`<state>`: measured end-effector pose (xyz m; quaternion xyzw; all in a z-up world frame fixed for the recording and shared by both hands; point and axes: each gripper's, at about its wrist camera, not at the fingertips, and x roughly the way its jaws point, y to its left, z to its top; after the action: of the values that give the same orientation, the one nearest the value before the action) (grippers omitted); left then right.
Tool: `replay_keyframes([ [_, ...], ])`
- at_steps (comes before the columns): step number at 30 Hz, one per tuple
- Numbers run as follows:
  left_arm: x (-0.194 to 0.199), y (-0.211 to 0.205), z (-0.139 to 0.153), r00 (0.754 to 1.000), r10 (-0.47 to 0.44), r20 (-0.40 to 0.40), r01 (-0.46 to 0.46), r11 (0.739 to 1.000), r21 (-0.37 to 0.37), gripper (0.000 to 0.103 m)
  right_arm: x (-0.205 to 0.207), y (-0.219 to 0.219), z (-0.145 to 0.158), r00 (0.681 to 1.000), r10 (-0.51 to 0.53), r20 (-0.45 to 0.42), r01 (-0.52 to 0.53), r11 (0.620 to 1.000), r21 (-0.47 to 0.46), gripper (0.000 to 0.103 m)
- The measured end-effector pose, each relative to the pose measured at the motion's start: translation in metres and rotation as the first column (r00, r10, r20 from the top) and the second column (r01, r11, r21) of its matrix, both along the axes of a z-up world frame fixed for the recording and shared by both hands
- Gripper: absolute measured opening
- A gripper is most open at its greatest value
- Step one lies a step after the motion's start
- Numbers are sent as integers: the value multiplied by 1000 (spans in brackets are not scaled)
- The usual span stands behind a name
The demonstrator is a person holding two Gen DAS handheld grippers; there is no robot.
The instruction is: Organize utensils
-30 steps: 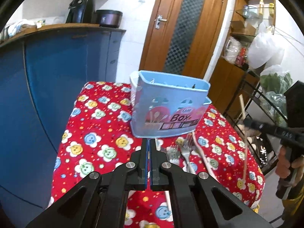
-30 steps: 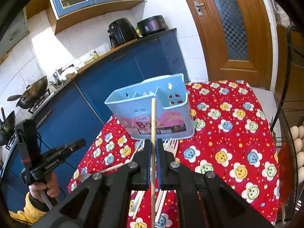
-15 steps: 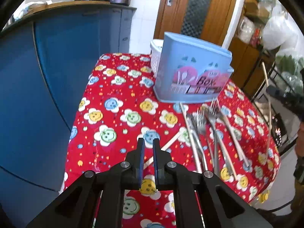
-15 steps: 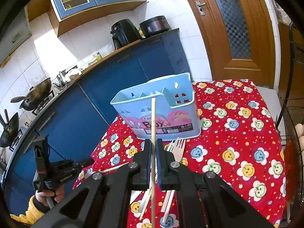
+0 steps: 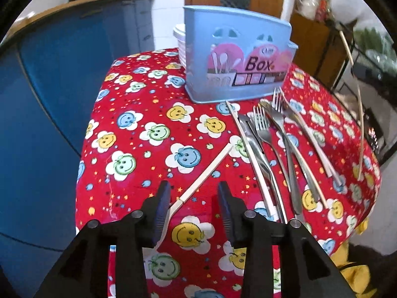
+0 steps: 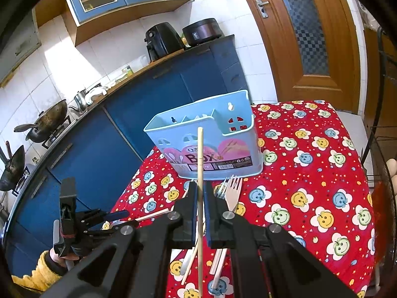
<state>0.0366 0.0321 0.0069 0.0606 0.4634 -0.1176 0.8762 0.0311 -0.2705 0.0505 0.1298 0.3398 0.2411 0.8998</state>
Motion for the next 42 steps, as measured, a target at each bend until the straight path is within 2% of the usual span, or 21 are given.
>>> replay_keyframes([
  [8,28,-18,-10,993,-98,-70,105,990,99,40,0,-3,-3,1000,-7,-5,7,1000,6,6],
  [14,44,-34,-19,972,-186,-140,209,963,170,38,2,-8,-5,1000,-13,-8,13,1000,11,6],
  [17,51,-40,-18,958,-225,-177,254,954,160,22,3,-9,-6,1000,-16,-10,16,1000,13,6],
  [18,53,-42,-18,951,-243,-192,273,951,148,13,3,-10,-6,1000,-16,-9,17,1000,14,6],
  [21,53,-49,-19,944,-263,-200,295,943,155,7,3,-10,-5,1000,-18,-7,18,1000,17,6],
  [23,52,-48,-18,946,-258,-197,287,947,141,6,3,-11,-5,1000,-18,-5,18,1000,18,6],
  [28,44,-38,-8,970,-210,-124,220,973,73,5,2,-12,-3,1000,-24,-1,24,1000,15,6],
  [33,18,-31,18,987,-157,39,157,988,5,5,0,-14,-2,999,-33,3,32,999,12,6],
  [38,2,-24,39,985,-92,145,102,993,-64,5,0,-12,-1,999,-35,4,35,999,11,6],
  [42,-3,-20,59,971,-35,237,59,994,-95,5,0,-12,0,999,-34,11,34,999,7,6],
])
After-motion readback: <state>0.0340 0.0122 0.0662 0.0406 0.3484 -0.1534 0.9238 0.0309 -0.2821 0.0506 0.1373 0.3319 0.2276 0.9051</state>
